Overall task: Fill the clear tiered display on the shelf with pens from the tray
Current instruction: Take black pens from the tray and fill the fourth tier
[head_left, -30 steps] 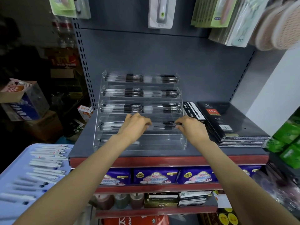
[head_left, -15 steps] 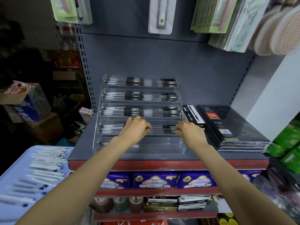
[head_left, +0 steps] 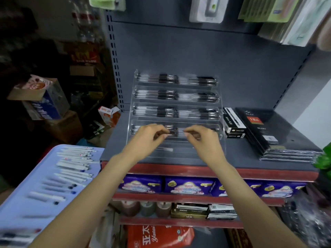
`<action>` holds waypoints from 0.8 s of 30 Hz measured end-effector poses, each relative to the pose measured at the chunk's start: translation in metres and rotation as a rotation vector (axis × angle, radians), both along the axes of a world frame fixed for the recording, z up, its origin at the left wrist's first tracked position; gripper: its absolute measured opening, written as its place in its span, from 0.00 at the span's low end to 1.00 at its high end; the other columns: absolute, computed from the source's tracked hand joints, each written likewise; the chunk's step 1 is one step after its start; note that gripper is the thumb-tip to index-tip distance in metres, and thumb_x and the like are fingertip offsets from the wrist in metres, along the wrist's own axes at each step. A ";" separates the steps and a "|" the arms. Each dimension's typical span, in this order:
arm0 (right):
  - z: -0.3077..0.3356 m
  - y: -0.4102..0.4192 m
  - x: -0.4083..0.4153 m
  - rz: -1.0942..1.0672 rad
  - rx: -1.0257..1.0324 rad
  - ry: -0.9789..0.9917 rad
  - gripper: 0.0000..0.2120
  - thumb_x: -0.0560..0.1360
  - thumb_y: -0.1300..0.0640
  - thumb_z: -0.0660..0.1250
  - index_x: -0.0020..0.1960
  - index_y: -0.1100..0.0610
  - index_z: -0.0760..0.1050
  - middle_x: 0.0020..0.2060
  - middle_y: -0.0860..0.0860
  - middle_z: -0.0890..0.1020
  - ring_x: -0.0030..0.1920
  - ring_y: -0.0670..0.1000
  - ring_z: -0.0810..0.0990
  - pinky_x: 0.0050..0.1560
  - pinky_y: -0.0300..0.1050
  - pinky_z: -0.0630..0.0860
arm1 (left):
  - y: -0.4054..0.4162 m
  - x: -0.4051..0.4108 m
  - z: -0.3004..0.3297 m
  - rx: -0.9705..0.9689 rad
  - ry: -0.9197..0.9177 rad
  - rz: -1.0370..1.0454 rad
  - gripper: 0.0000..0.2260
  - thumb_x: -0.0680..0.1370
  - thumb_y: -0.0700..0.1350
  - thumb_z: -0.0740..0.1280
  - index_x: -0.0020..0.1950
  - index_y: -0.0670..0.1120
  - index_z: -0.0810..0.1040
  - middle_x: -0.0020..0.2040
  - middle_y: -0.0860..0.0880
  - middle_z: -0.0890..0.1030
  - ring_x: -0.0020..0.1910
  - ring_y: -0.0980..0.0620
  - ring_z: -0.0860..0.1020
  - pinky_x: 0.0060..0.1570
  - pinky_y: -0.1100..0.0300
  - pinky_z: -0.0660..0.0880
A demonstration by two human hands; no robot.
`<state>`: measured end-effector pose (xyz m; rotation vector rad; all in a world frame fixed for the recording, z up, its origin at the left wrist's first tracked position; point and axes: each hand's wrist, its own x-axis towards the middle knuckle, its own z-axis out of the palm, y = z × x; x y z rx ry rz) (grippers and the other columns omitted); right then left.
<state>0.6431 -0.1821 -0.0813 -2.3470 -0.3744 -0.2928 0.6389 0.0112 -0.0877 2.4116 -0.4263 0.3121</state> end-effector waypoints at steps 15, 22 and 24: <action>-0.123 0.324 -0.122 0.355 -0.031 0.454 0.10 0.78 0.62 0.62 0.56 0.61 0.79 0.54 0.55 0.82 0.53 0.53 0.81 0.49 0.28 0.70 | 0.330 -0.174 -0.121 0.022 0.364 0.389 0.08 0.78 0.40 0.65 0.54 0.43 0.80 0.49 0.45 0.84 0.46 0.47 0.80 0.48 0.57 0.75; -0.188 0.397 -0.168 0.344 -0.303 0.589 0.12 0.79 0.59 0.62 0.61 0.59 0.75 0.61 0.58 0.75 0.60 0.56 0.75 0.63 0.48 0.70 | 0.408 -0.209 -0.175 0.171 0.529 0.323 0.10 0.77 0.35 0.64 0.56 0.41 0.80 0.56 0.42 0.80 0.56 0.44 0.78 0.57 0.56 0.71; -0.196 0.405 -0.175 0.344 -0.381 0.597 0.12 0.78 0.58 0.63 0.60 0.59 0.75 0.60 0.57 0.74 0.59 0.56 0.75 0.61 0.51 0.72 | 0.417 -0.213 -0.185 0.188 0.553 0.282 0.09 0.76 0.38 0.66 0.54 0.43 0.81 0.54 0.43 0.80 0.55 0.45 0.78 0.56 0.56 0.72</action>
